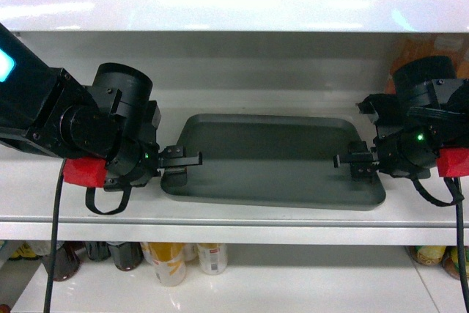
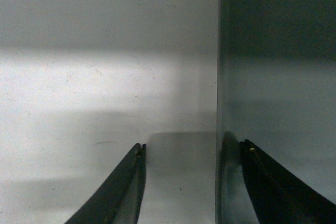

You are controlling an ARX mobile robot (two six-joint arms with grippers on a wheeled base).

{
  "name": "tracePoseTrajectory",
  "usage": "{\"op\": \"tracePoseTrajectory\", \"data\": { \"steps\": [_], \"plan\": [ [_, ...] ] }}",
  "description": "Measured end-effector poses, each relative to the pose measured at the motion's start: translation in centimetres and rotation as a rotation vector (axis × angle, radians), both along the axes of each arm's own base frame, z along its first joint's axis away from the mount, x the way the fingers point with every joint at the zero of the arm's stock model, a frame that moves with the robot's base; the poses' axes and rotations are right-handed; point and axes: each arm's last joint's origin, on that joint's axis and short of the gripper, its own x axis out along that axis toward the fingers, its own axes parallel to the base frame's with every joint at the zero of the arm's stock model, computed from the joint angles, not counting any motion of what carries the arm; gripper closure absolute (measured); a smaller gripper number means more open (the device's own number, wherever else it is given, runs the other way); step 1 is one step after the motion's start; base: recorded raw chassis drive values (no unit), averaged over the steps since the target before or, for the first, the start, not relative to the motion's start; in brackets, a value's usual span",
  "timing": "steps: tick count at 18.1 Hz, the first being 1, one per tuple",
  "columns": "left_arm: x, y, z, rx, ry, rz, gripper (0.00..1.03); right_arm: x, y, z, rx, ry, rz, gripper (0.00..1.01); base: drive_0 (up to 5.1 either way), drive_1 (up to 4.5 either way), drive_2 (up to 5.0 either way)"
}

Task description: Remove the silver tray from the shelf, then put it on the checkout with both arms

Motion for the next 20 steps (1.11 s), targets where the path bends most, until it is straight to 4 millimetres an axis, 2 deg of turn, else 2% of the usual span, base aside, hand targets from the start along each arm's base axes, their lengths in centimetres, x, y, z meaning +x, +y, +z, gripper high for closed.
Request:
{"op": "tracePoseTrajectory", "data": {
  "steps": [4,6,9,12,13,15,17,19,20],
  "plan": [
    [-0.6,-0.4,-0.4,-0.06,-0.005,-0.001,0.88,-0.6,-0.1,-0.3,0.006,-0.003,0.001,0.93,0.0,0.0,0.0],
    [-1.1,-0.4,-0.5,-0.068,-0.004,-0.001,0.98,-0.9,-0.4,-0.2,0.029,0.002,-0.019,0.98,0.0,0.0,0.0],
    [-1.9,-0.3,-0.3,-0.084,-0.013,0.008,1.0,-2.0,-0.6,-0.1,0.06,-0.007,-0.031,0.98,0.0,0.0,0.0],
    [-4.6,-0.1,0.6,-0.048,-0.04,0.042,1.0,-5.3,-1.2,0.2,0.089,-0.022,-0.034,0.98,0.0,0.0,0.0],
    [-5.9,0.0,1.7,-0.041,-0.074,0.042,1.0,-6.9,-1.5,0.7,0.117,-0.029,-0.034,0.98,0.0,0.0,0.0],
    [-7.4,0.1,4.0,-0.053,-0.136,0.037,1.0,-9.0,-2.0,1.7,0.14,-0.067,-0.034,0.98,0.0,0.0,0.0],
    [-9.6,-0.1,6.8,-0.056,-0.23,0.033,1.0,-10.9,-2.5,3.8,0.164,-0.139,-0.027,0.98,0.0,0.0,0.0],
    [-12.5,-0.3,7.9,-0.048,-0.281,0.032,1.0,-13.5,-3.0,6.0,0.185,-0.204,-0.007,0.98,0.0,0.0,0.0],
    [-13.9,-0.4,8.2,-0.037,-0.285,0.033,1.0,-14.8,-3.2,6.4,0.193,-0.212,0.0,0.98,0.0,0.0,0.0]
  ]
}}
